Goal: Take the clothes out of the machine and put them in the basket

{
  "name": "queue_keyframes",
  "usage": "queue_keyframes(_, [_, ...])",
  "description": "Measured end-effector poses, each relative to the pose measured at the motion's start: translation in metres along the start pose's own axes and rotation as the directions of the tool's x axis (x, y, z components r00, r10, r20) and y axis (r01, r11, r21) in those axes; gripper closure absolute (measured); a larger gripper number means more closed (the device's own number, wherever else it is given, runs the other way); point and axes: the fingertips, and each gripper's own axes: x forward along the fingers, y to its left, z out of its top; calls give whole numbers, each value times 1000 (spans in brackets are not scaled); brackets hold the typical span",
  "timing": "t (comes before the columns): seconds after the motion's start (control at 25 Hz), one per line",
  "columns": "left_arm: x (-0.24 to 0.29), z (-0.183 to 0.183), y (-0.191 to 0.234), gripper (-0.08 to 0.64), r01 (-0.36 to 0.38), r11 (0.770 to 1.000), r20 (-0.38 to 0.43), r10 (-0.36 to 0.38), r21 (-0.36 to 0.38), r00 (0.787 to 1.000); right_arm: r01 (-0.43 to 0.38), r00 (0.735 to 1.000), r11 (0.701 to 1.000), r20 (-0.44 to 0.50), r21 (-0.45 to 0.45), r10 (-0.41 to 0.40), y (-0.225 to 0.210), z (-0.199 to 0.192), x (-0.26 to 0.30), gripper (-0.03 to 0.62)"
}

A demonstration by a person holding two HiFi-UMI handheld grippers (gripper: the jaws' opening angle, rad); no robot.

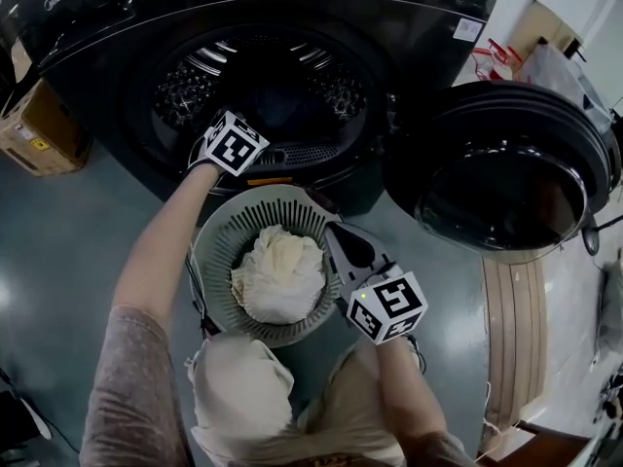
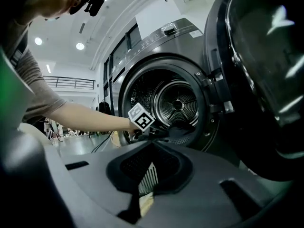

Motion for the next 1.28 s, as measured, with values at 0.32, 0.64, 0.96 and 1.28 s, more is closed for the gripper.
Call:
queue_keyframes(0.32, [52,-17,13,225,78,996,-169,-82,-33,982,29,1000,999,-3,13,-29,-5,1,-2,595])
queue_keyframes(0.64, [59,-28,6,313,124,979,-232,-160,-163,959,49,999,999,-10,20,-49,-11,-5,-2,595])
queue_keyframes(0.96, [47,-26,26,518,-34,978,-165,0,-204,986,58,998,998,1,24,-58,-13,-5,-1,595])
queue_keyframes(1.28, [-9,-5,13,532,-65,966,-35,58,-251,998,67,997,998,-23,-2,-67,-17,-16,2,595])
